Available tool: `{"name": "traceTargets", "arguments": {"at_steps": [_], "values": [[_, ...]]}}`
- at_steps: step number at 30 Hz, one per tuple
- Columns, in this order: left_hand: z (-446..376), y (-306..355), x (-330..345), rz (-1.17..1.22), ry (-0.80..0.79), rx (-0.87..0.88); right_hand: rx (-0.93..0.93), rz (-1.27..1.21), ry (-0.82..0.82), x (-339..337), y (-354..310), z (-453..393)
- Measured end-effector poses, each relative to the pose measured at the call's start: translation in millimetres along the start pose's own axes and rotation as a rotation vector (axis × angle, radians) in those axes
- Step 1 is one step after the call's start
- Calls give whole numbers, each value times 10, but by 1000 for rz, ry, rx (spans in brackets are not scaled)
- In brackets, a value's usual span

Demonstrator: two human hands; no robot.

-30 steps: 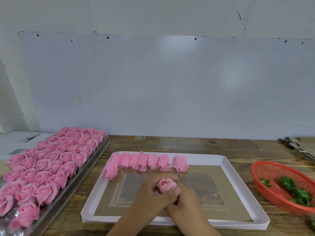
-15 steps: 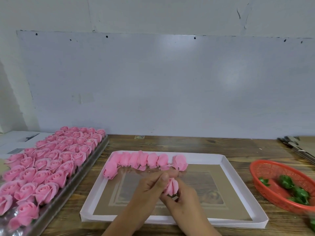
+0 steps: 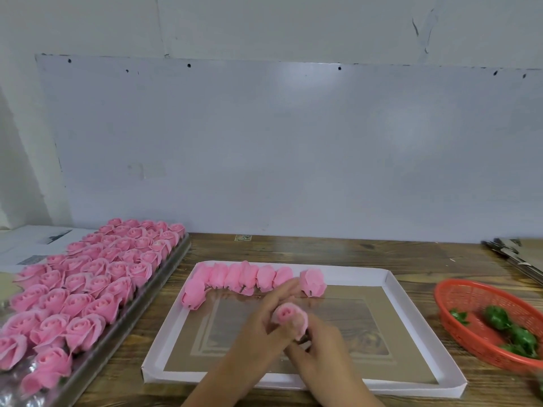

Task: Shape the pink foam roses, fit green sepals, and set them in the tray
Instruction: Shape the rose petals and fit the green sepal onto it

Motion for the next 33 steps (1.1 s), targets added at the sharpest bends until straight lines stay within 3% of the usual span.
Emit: {"name": "traceTargets", "arguments": {"at_steps": [3, 7, 16, 21, 25, 33], "values": [[-6, 41, -43, -70, 59, 62, 28, 90, -80, 91, -16, 17], [-12, -31, -30, -40, 33, 15, 25, 98, -115, 120, -10, 21], [4, -184, 43, -32, -32, -62, -4, -32, 3, -4, -72, 26], [1, -7, -132, -3, 149, 48, 4, 58, -78, 109, -35, 19], [-7, 11, -63, -57, 114, 68, 50, 139, -133, 163, 33, 29], [-18, -79, -52, -24, 105, -18, 74, 67, -129, 154, 5, 37]]}}
Point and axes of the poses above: each hand's wrist, its own z-axis away from the middle knuckle, its own x-axis out of the palm, y = z × x, the point moved 9 cm from there along -z, towards the middle knuckle, and after that the axes turned 4 degrees about -z, right-handed, at the moved point
